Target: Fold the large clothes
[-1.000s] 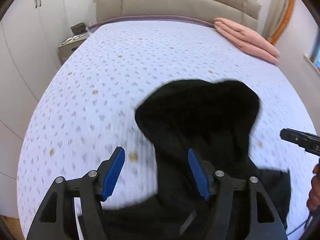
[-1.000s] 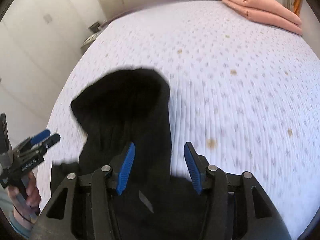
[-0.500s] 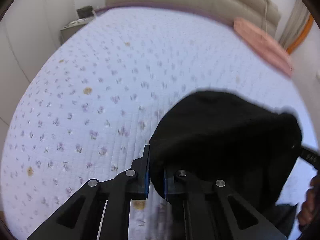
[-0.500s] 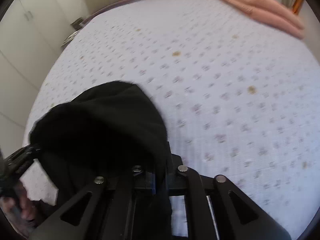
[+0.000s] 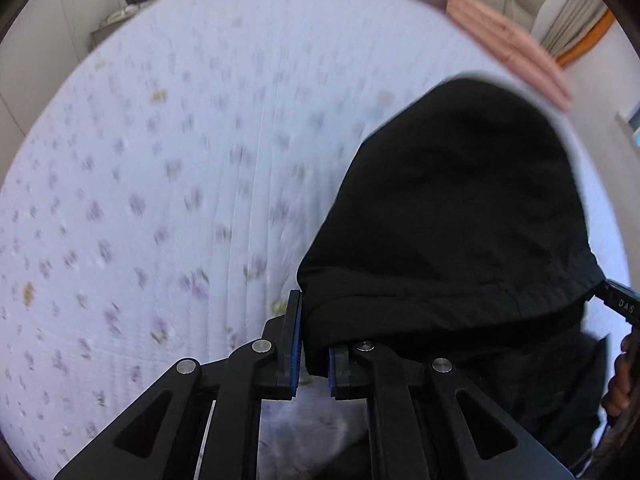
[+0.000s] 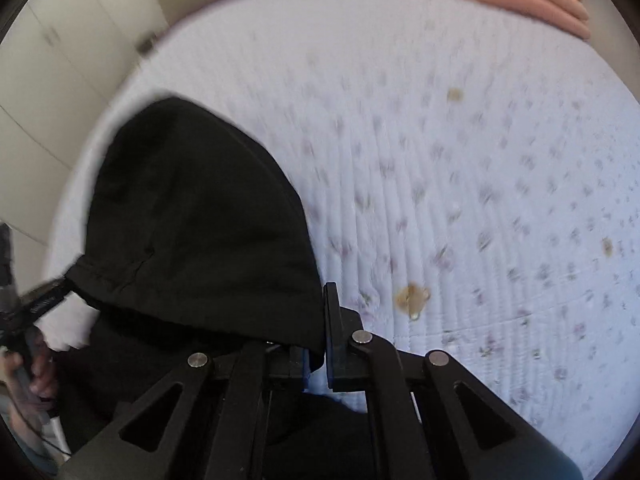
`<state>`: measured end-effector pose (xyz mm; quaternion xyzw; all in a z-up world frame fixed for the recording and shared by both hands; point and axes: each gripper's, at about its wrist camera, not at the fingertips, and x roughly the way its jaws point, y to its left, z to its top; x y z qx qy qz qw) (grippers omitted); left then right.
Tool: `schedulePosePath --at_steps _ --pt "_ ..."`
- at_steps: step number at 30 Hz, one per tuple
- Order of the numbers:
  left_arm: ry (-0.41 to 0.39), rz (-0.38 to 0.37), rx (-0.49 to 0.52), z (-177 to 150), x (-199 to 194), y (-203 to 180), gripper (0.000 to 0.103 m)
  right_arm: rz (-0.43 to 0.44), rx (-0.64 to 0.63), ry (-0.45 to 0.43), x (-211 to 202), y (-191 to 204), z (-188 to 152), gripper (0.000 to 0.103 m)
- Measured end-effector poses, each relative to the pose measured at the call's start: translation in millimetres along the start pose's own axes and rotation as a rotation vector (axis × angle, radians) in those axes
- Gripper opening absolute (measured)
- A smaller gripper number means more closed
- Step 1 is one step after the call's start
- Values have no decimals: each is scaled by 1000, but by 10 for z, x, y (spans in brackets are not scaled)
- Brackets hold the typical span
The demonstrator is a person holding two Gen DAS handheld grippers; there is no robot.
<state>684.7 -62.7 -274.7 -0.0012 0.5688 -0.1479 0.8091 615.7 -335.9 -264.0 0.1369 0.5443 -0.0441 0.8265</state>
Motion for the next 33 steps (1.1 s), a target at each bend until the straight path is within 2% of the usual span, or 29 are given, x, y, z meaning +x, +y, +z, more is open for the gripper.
schedulePosePath --at_steps 2,4,5,6,7,8,9,12,15,17,19,21,22,23,25,26,27,28,29,31,32,33 --pt "-6 -33 -23 1 25 44 14 -23 11 58 275 -34 -24 4" --pt "-17 -56 -32 10 -83 76 20 -16 20 50 252 -66 3 5" --pt "-34 -61 -22 -5 -165 89 30 -16 15 55 206 -73 18 8" --pt "-46 -63 -6 -21 -248 107 43 -14 11 56 105 -104 29 16" --pt "-48 -68 22 -68 -380 113 51 -6 5 59 30 -129 30 20" --pt "-40 -79 44 -110 -472 121 64 1 -9 67 -68 -159 29 26" --pt "-42 -89 64 -157 -571 128 66 6 -19 69 -151 -177 24 33" --pt "-70 -93 128 -263 -879 107 66 20 -55 34 -504 -213 16 38" --pt "-166 -130 166 -181 -1177 -52 66 58 -87 -35 -805 -78 71 38" --pt "-241 -181 195 -47 -1313 -232 66 79 -109 -76 -894 107 145 38" --pt "-285 -233 225 126 -1360 -431 66 95 -143 -108 -914 312 285 38" --pt "-314 -278 217 229 -1338 -477 66 132 -152 -125 -928 409 397 38" --pt "-309 -314 196 313 -1282 -513 66 159 -153 -139 -961 448 433 38" --pt "-295 -306 186 358 -1204 -530 66 166 -155 -150 -966 494 463 39" --pt "-246 -215 193 470 -952 -595 65 93 -168 -148 -878 582 537 40" --pt "-201 -155 197 494 -741 -599 56 48 -189 -121 -737 620 570 40" --pt "-161 -126 194 484 -568 -592 40 24 -202 -99 -615 626 570 40" --pt "-99 -101 190 444 -336 -546 35 0 -213 -73 -438 611 547 40" --pt "-59 -84 190 408 -189 -519 31 -20 -225 -42 -272 572 495 40" --pt "-7 -63 200 303 25 -472 29 -55 -248 79 132 478 354 40" --pt "-13 -66 202 246 66 -460 29 -50 -255 114 250 449 285 40" --pt "-33 -65 201 207 77 -450 29 -49 -267 107 307 431 212 40"
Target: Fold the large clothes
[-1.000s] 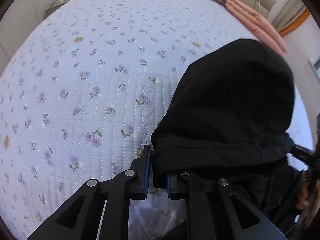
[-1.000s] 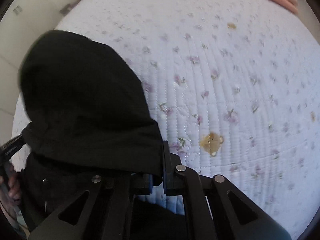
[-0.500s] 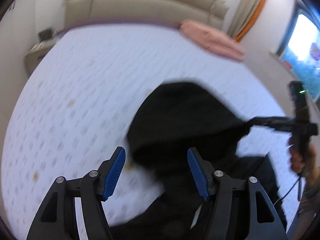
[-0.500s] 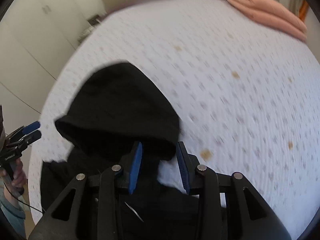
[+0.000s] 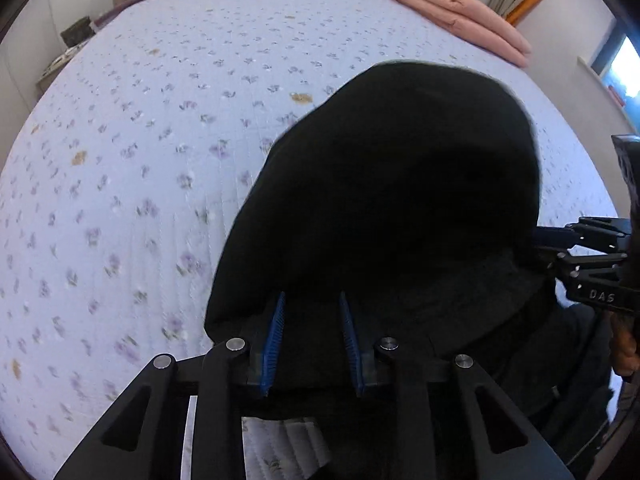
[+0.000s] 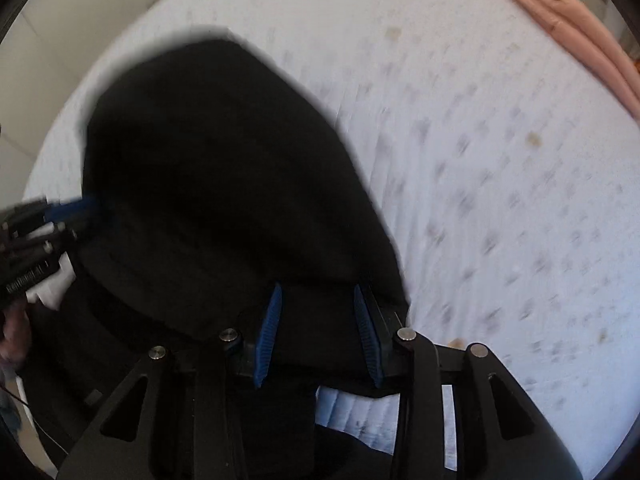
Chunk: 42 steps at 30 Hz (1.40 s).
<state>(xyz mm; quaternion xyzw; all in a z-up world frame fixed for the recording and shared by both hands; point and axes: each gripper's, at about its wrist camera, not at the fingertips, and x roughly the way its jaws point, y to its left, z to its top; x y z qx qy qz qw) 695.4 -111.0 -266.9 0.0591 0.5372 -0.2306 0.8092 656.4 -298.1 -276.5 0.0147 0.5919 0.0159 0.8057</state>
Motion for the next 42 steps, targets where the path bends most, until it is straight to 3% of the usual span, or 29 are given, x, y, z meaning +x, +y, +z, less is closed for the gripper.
schedulePosePath --at_steps 7,11,15,16,18,20,23,26,31,33,37,38,40,42 --pt "-24 28 -9 5 89 18 30 20 47 -47 130 -101 -51 40" --pt "-16 -8 -32 34 -34 120 30 85 57 -33 40 -250 -66 40" --pt "-99 -110 -25 49 -526 180 31 231 110 -76 -358 -558 -148 45" --pt "-124 -151 -29 114 -655 201 33 259 126 -89 -439 -638 -169 47" --pt "-159 -149 -38 183 -839 273 63 311 170 -117 -588 -854 -211 58" --pt "-186 -121 -48 263 -881 388 71 329 204 -124 -613 -1023 -227 73" --pt "-137 -114 -103 349 -716 491 71 321 250 -90 -510 -1189 -249 74" --pt "-54 -143 -164 359 -402 590 71 367 290 -24 -230 -1285 -214 74" --pt "70 -270 -211 266 157 646 71 511 299 33 68 -1155 -99 74" --pt "89 -313 -204 234 249 608 70 550 285 42 99 -1104 -57 74" --pt "82 -302 -180 295 301 509 70 601 236 52 181 -914 42 66" --pt "81 -288 -180 310 298 478 68 606 222 58 156 -825 68 63" --pt "68 -264 -152 364 222 401 46 566 188 44 133 -692 90 55" --pt "43 -231 -124 366 117 333 24 547 156 21 -13 -588 81 38"
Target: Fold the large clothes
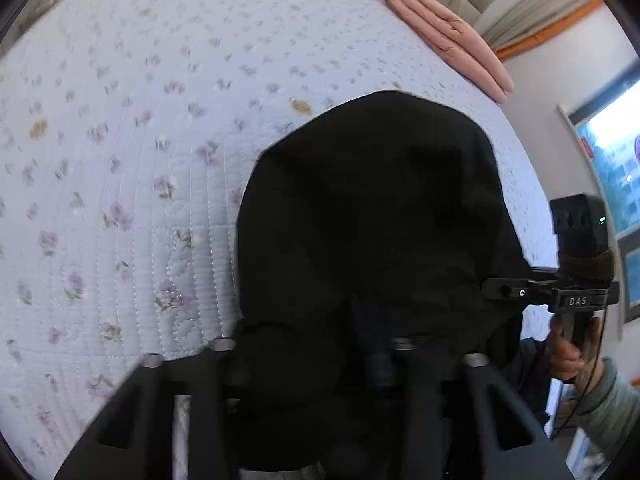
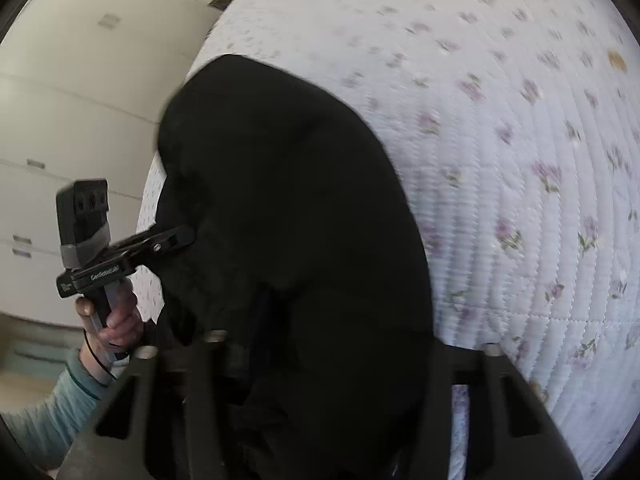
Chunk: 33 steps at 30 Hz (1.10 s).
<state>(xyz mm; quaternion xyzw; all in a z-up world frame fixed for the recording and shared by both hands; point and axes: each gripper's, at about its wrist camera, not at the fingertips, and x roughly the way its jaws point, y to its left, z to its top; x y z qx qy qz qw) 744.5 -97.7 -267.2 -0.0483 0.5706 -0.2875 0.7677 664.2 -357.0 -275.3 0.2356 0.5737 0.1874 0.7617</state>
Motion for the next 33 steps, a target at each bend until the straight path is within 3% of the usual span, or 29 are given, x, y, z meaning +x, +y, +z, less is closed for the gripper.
schedulePosePath --at_steps 5,12,16,21,24,27,28,30,31,33 --pt "-73 55 57 -126 -385 -274 16 -43 -75 -60 -256 352 -180 23" --pt "-191 66 123 -522 -1240 -713 15 -84 -190 -162 -903 1005 -666 18" --pt "-254 46 155 -950 -1832 -964 15 -115 -276 -214 -1258 1415 -1155 17" --pt "-257 49 232 -1543 -2279 -1251 15 -203 -424 -249 -1582 1850 -1919 15" --pt "-205 48 272 -2019 -2392 -1359 15 -310 -539 -247 -1678 1982 -2417 14" --pt "-84 58 295 -2520 -2278 -1386 15 -462 -653 -239 -1589 2015 -2876 14" --pt "-14 96 309 -2762 -2159 -1358 15 -520 -690 -228 -1534 1997 -3002 15" --pt "97 163 313 -3056 -1937 -1274 15 -685 -759 -172 -1331 1862 -3303 20" --pt "177 193 297 -3248 -1794 -1173 15 -733 -764 -125 -1257 1761 -3405 19" --pt "244 227 266 -3430 -1687 -1039 15 -768 -722 -32 -1189 1527 -3578 20"
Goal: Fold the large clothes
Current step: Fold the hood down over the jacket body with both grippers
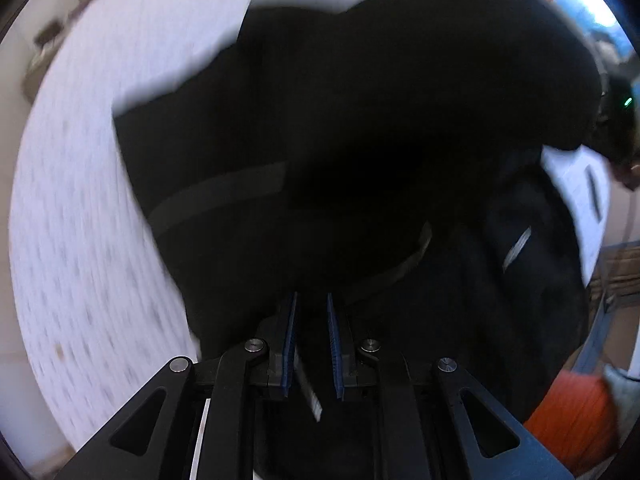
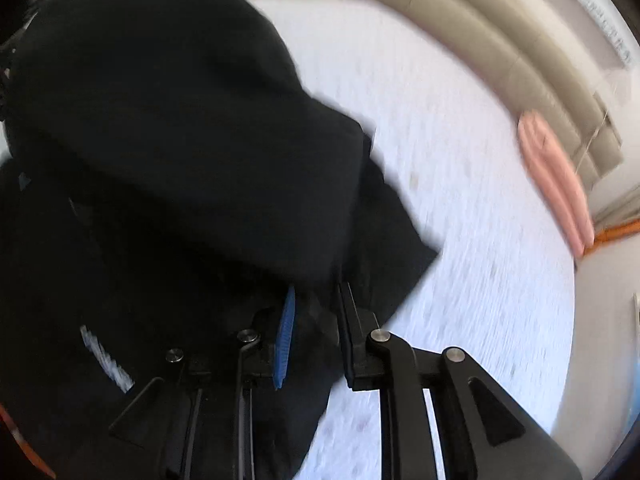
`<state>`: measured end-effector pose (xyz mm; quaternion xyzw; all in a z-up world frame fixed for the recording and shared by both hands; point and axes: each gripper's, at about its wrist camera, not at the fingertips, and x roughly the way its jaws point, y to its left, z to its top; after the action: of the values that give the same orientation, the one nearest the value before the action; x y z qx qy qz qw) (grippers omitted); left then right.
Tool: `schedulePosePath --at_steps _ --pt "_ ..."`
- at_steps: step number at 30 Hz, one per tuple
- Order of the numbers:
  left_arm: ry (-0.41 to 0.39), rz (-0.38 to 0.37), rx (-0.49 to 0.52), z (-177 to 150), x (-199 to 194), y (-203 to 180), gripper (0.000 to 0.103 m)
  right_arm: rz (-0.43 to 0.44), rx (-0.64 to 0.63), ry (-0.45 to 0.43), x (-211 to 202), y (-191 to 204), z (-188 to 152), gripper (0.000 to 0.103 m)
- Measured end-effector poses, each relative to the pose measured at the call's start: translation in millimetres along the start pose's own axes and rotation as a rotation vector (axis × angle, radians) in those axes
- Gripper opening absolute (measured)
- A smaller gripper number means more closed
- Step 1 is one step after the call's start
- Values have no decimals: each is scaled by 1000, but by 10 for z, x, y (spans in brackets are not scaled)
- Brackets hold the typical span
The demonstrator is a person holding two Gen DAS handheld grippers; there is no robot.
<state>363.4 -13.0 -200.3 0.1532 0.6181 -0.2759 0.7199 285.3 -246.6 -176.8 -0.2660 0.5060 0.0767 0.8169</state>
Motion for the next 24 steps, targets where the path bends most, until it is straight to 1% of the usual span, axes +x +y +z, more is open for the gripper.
schedulePosePath --at_steps 1,2,4,5,6,8,9,10,11,12,13,14,15,16,17,18,19,20,21,22,23,24 --pt "16 13 -25 -60 19 43 15 17 36 38 28 -42 -95 20" --pt "4 11 -43 -58 -23 75 15 49 104 66 9 -139 -176 20" --pt "-60 -2 -79 38 -205 127 15 101 202 60 -88 -301 -188 20" --pt "-108 -1 -87 152 -345 138 15 119 246 41 -154 -403 -154 20" --pt "-144 4 -85 243 -451 141 15 135 301 2 -261 -535 -58 22" --pt "-242 15 -64 561 -692 93 15 181 377 -68 -413 -729 174 24" --pt "-285 15 -58 685 -786 68 15 206 410 -105 -478 -789 277 27" --pt "-346 -2 -57 812 -916 34 15 241 450 -146 -542 -849 397 27" --pt "-384 -34 -64 939 -992 20 15 306 496 -195 -600 -904 552 27" --pt "-419 -82 -78 1052 -1050 7 15 365 525 -224 -616 -921 669 27" --pt "-438 -166 -96 1200 -1075 -21 15 420 553 -241 -601 -933 777 28" --pt "-437 -205 -94 1280 -1059 -65 15 481 580 -239 -560 -907 869 28" --pt "-431 -221 -82 1327 -1027 -118 15 526 594 -224 -508 -848 926 28" --pt "-402 -213 -49 1366 -932 -234 15 566 600 -205 -491 -796 938 28" --pt "-373 -201 -26 1354 -841 -313 15 582 591 -175 -431 -683 954 28" --pt "-344 -195 -9 1302 -739 -359 15 566 579 -150 -402 -559 944 30" --pt "-303 -197 -4 1183 -597 -406 15 545 567 -119 -369 -450 903 32" --pt "-240 -200 -12 1045 -396 -436 15 518 552 -65 -271 -396 769 36" --pt "-204 -183 -18 924 -243 -448 15 504 543 -15 -185 -358 606 38" --pt "-158 -128 -24 755 -20 -444 15 501 540 34 -86 -250 527 38" --pt "-116 -103 -45 659 154 -419 14 502 540 81 38 -128 495 38" --pt "-85 -111 -82 569 311 -364 14 485 532 131 201 62 438 33"
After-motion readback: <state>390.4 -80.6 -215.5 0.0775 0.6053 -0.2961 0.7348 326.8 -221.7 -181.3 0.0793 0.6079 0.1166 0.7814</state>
